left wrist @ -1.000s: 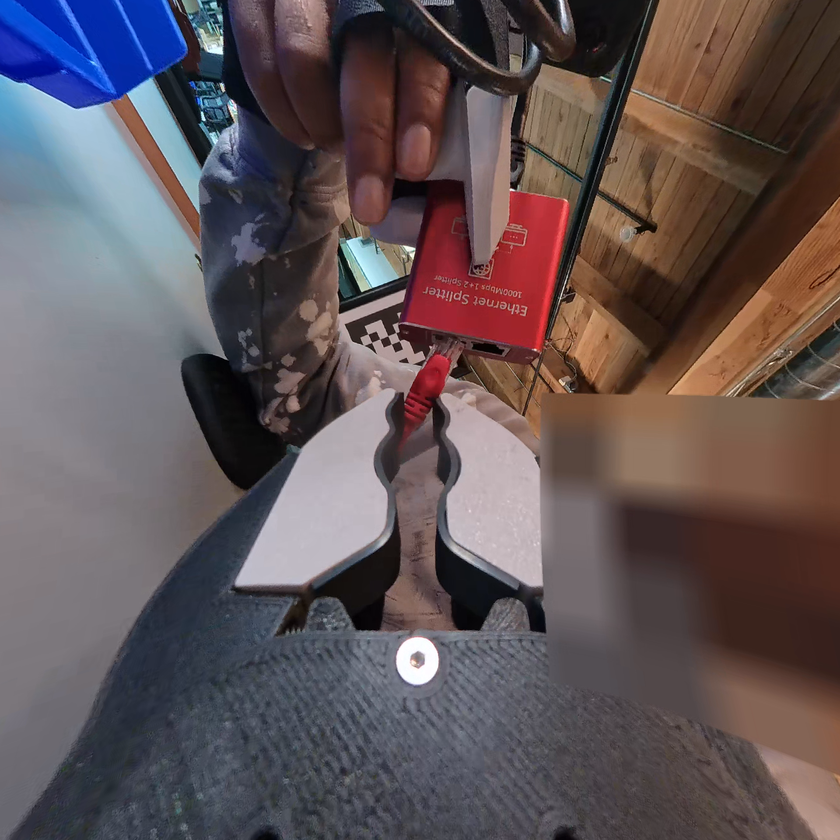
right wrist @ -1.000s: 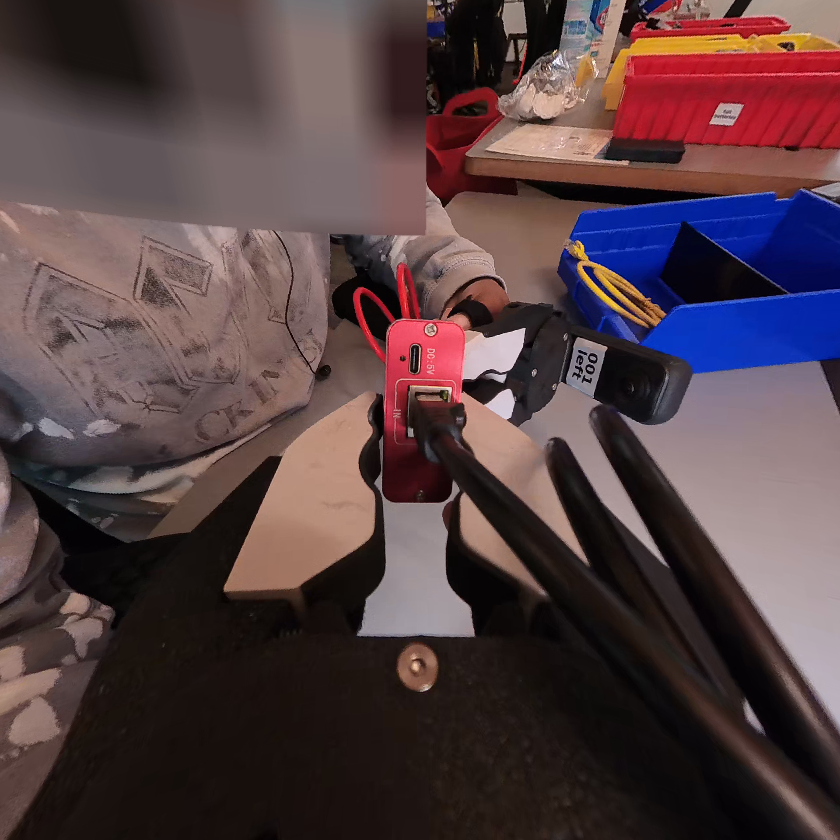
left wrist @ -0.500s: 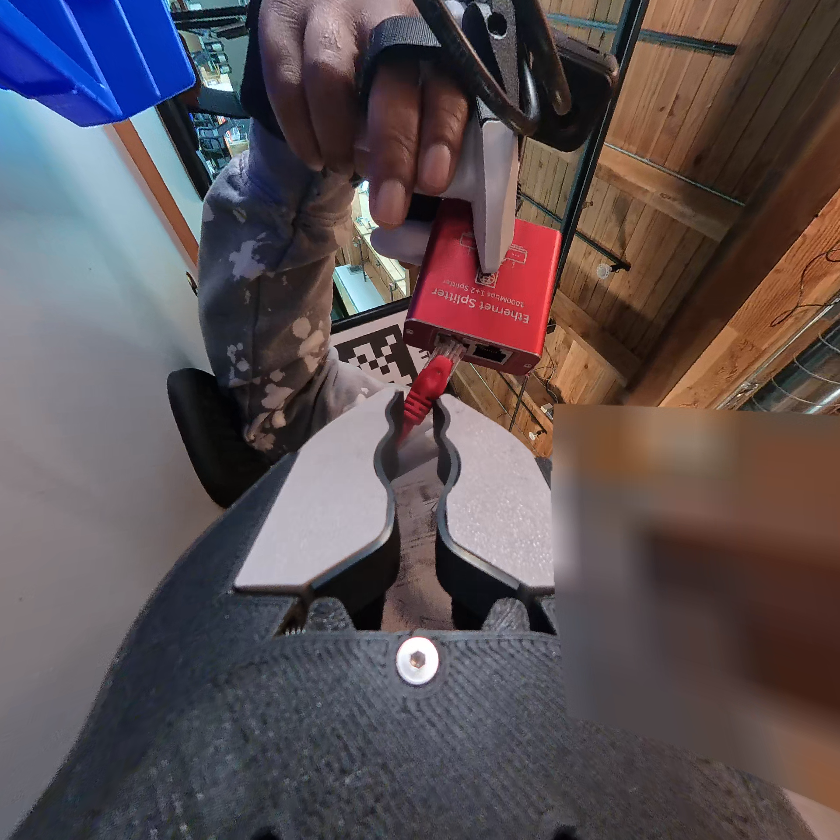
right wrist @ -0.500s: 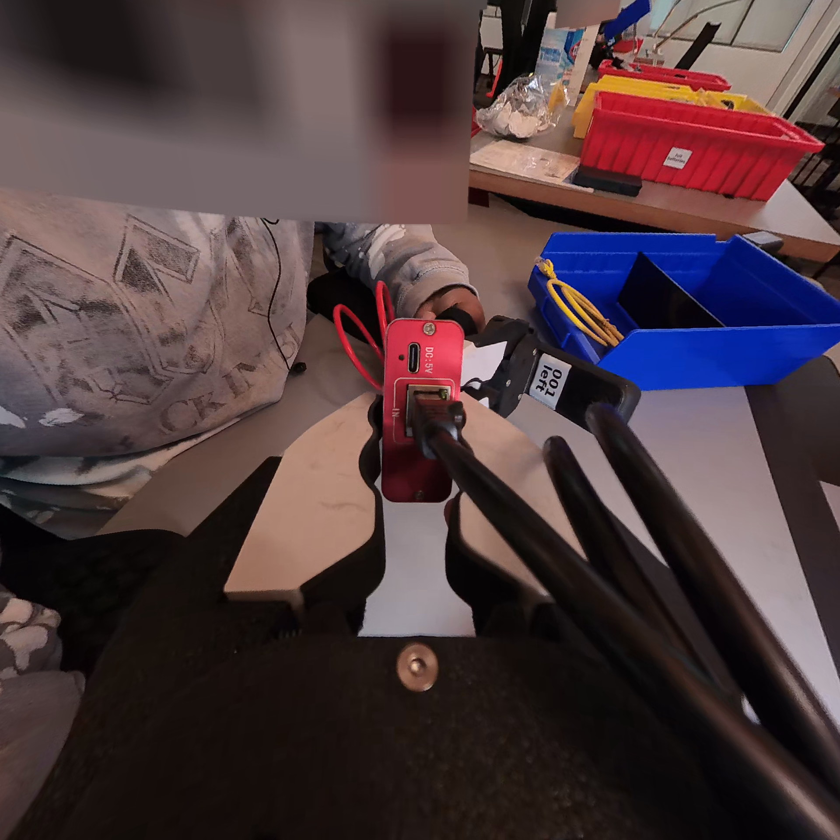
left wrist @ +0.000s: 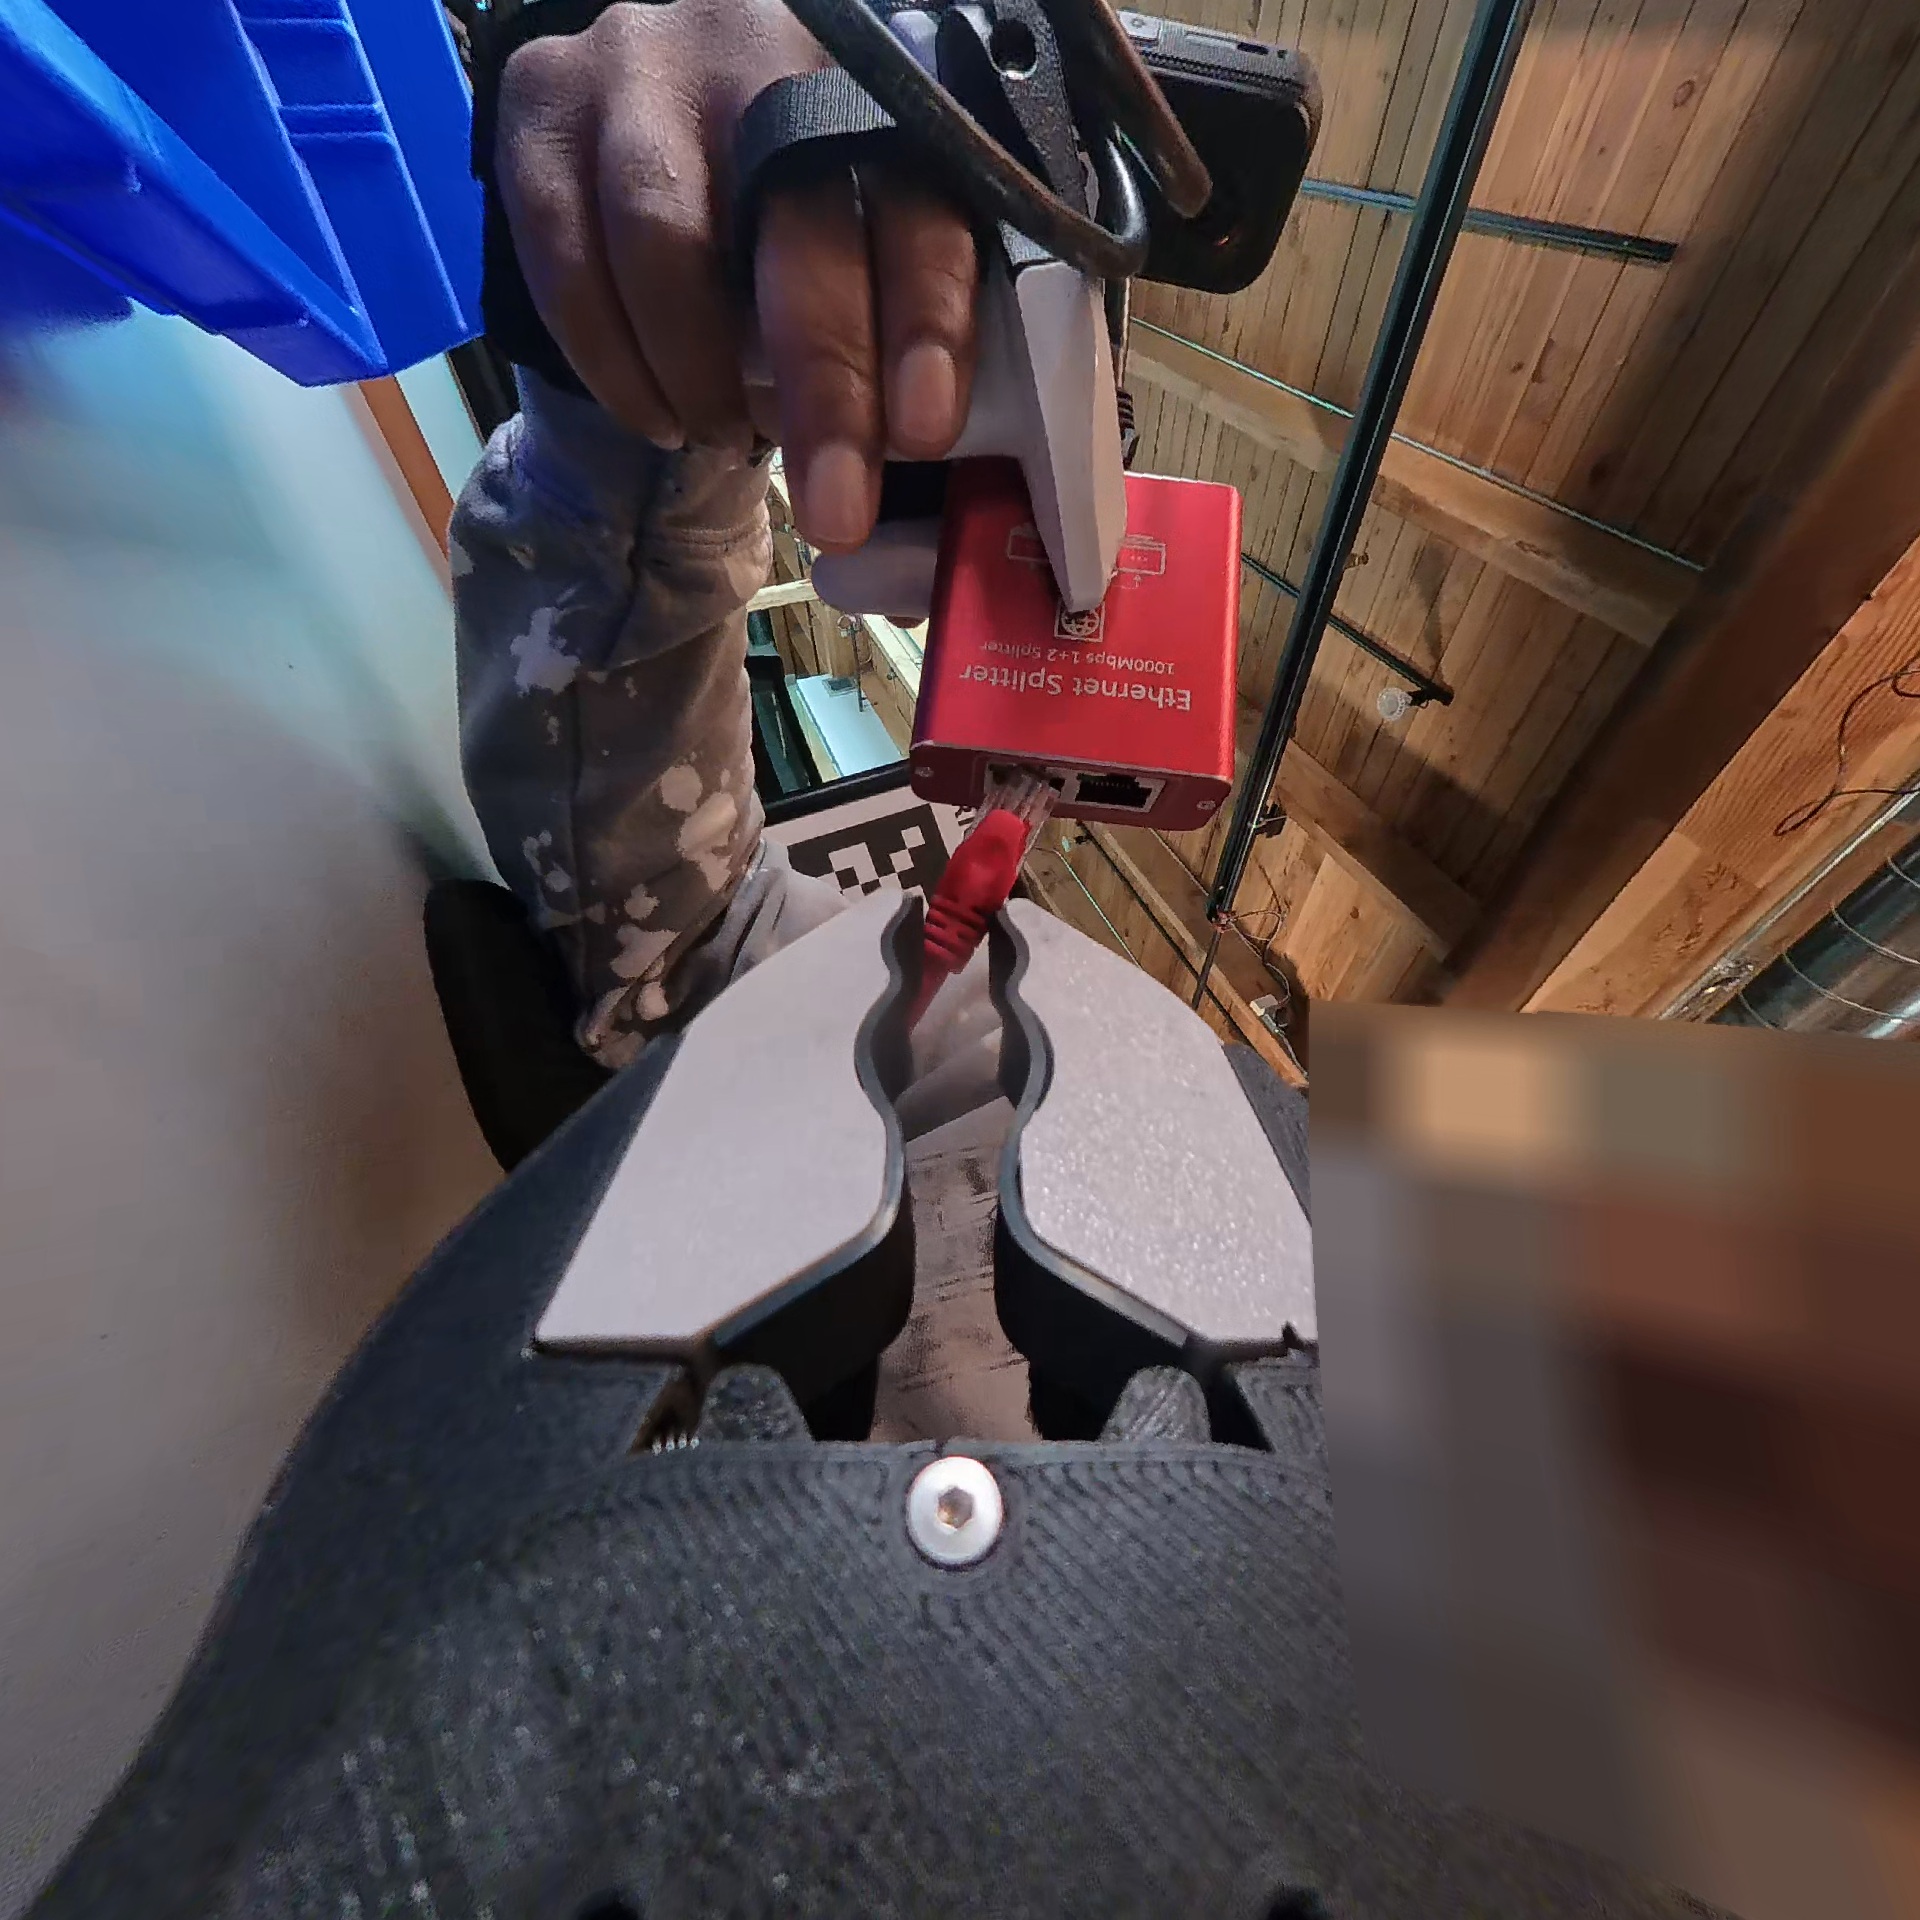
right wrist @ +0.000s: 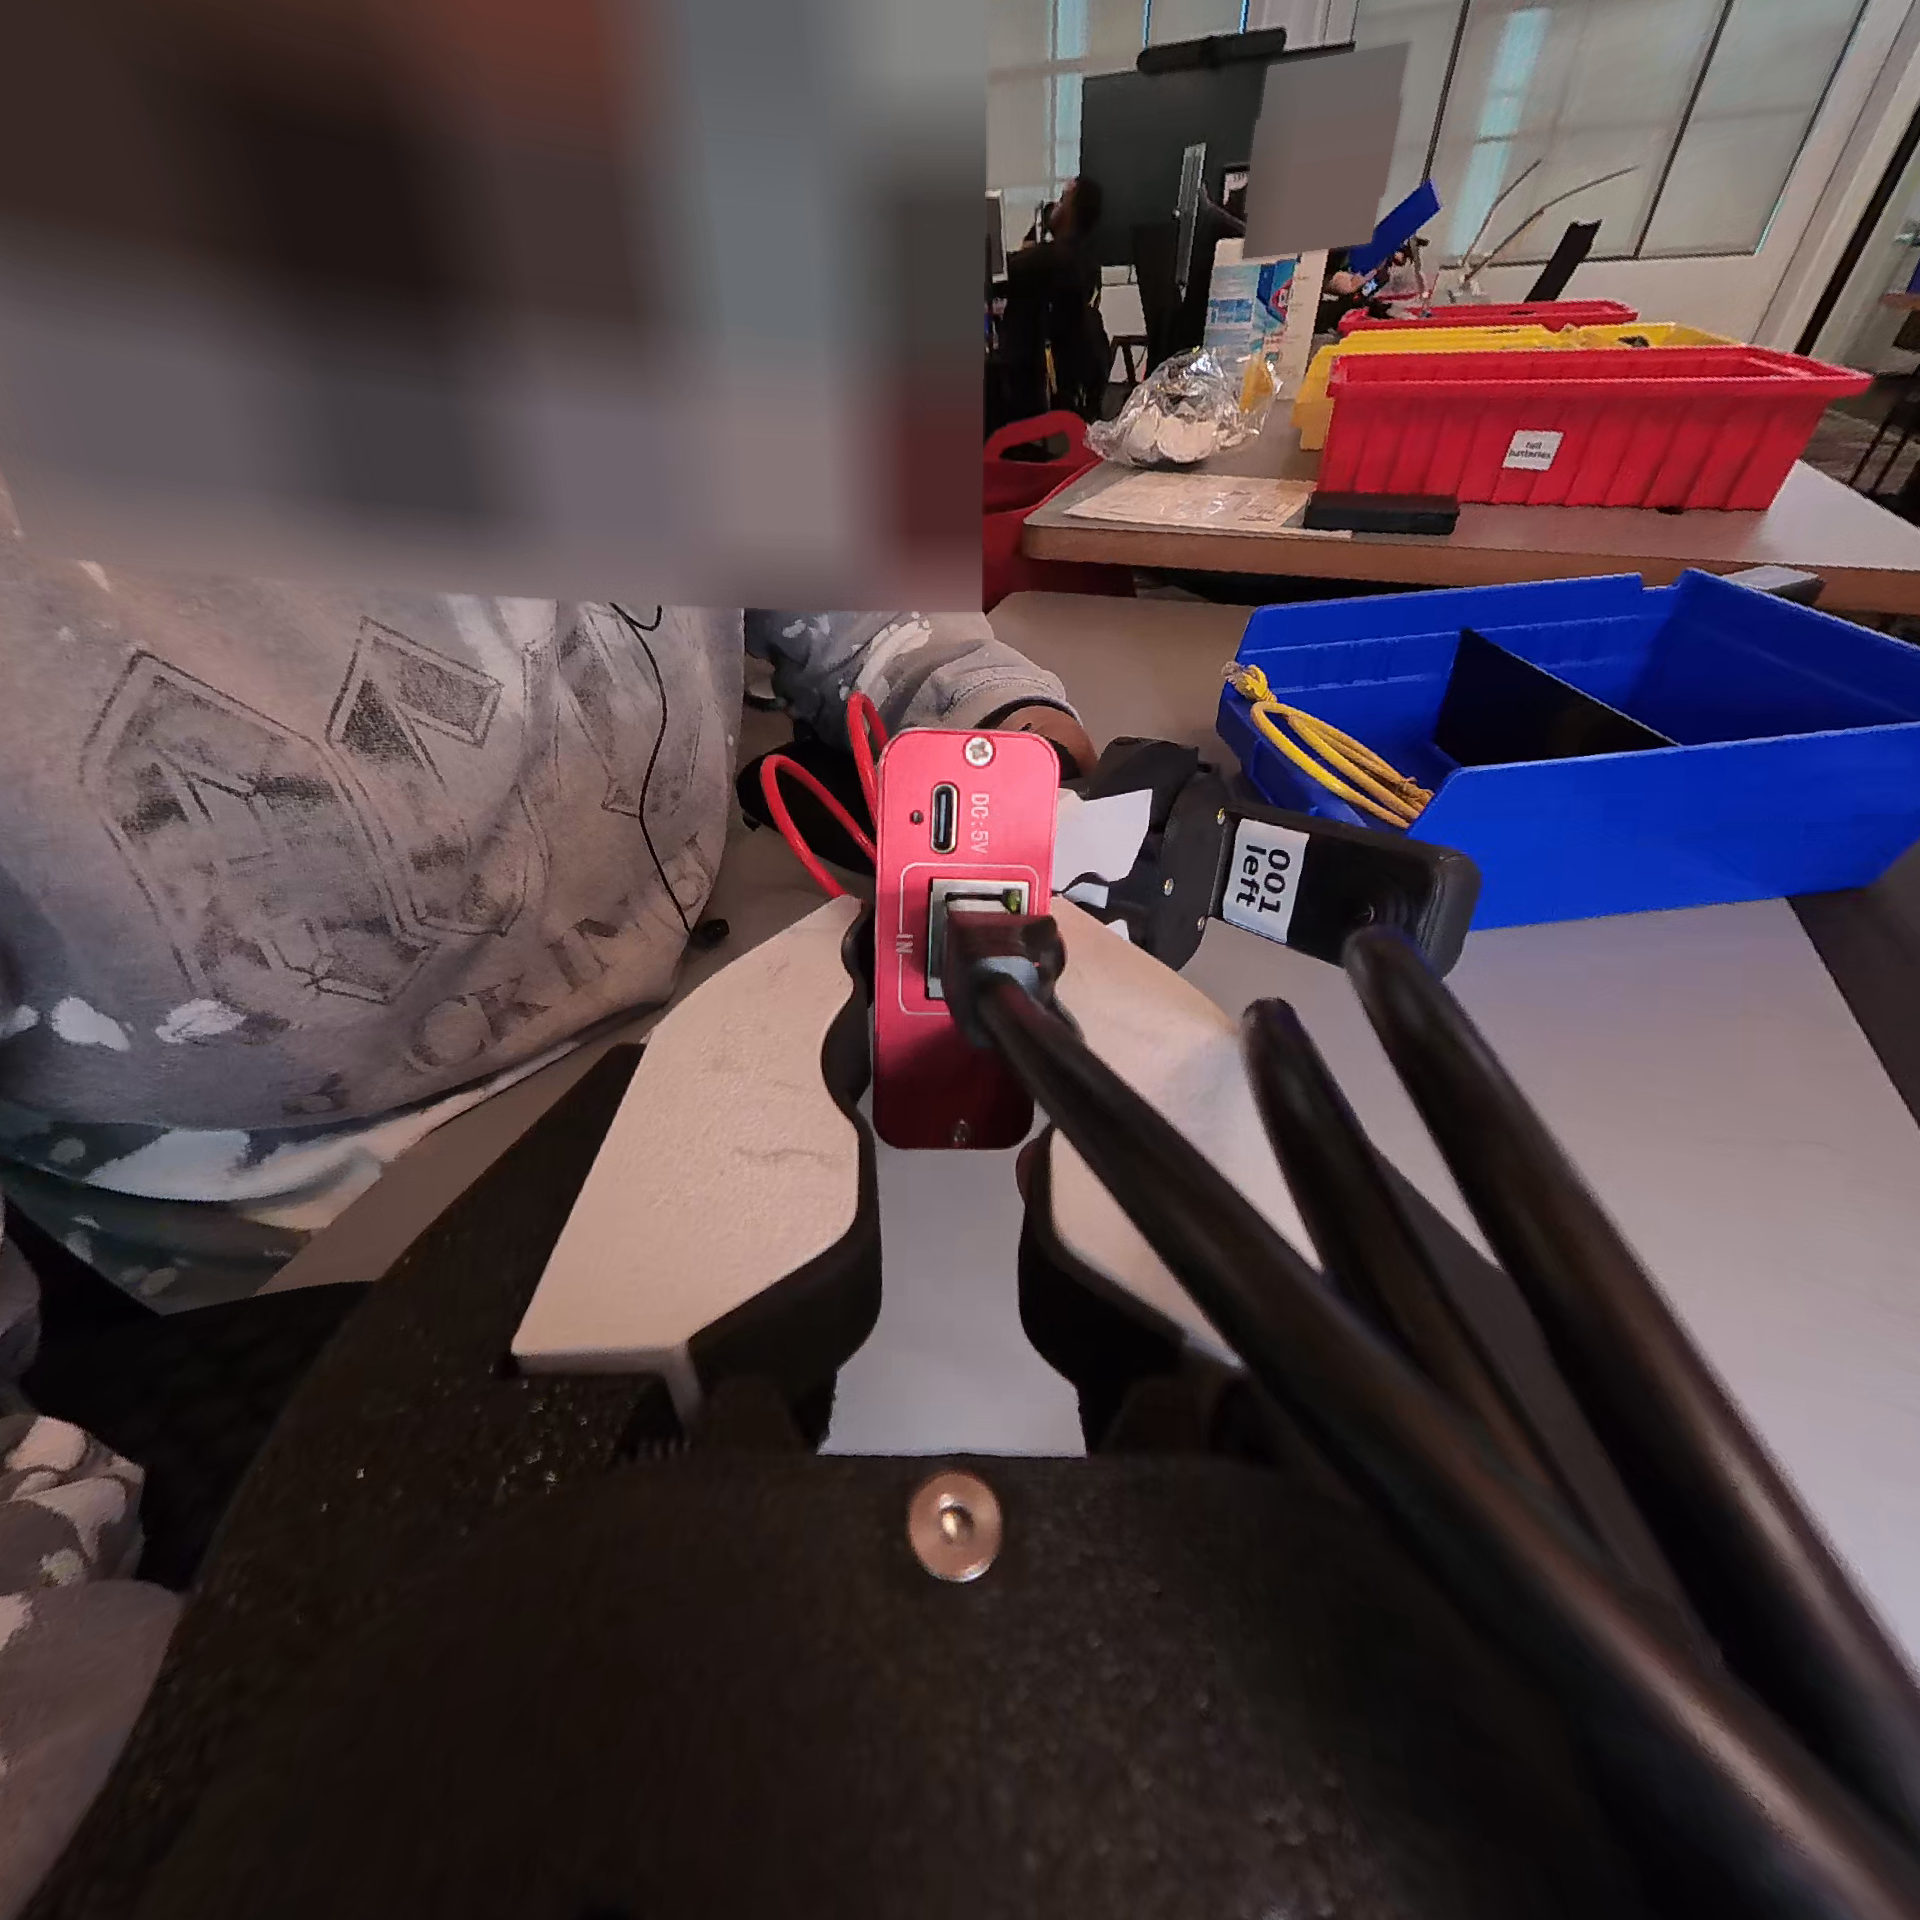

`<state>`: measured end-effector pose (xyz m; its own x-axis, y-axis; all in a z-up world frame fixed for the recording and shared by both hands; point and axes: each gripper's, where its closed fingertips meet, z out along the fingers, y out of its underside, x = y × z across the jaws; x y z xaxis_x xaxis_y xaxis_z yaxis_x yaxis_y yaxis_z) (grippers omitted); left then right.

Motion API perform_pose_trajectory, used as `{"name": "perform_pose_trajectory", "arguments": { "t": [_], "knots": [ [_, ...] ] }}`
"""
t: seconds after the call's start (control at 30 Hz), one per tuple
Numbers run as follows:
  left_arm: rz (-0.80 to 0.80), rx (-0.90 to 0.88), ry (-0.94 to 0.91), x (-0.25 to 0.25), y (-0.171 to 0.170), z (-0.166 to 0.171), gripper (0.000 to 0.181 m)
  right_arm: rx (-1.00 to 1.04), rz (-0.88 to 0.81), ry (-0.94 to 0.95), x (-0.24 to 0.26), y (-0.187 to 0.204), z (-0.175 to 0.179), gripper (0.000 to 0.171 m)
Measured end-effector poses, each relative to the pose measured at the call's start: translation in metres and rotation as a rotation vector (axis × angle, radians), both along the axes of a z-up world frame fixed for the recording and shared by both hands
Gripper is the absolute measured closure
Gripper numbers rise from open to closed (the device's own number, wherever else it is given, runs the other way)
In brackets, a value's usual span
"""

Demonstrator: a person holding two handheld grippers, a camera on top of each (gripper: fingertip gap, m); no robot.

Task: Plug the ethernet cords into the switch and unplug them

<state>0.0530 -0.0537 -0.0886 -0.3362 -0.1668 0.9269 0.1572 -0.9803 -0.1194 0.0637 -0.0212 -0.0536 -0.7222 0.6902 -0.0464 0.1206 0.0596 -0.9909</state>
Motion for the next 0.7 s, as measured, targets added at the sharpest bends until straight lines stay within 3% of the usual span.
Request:
{"name": "perform_pose_trajectory", "arguments": {
  "t": [0.43, 0.7],
  "knots": [
    [-0.026, 0.005, -0.018, 0.004, -0.004, 0.002, 0.169, 0.044, 0.0, 0.007, 0.003, -0.005, 0.003, 0.143],
    [-0.085, -0.019, -0.056, 0.008, -0.012, 0.002, 0.169, 0.245, -0.026, -0.059, 0.006, -0.02, 0.003, 0.144]
  ]
}}
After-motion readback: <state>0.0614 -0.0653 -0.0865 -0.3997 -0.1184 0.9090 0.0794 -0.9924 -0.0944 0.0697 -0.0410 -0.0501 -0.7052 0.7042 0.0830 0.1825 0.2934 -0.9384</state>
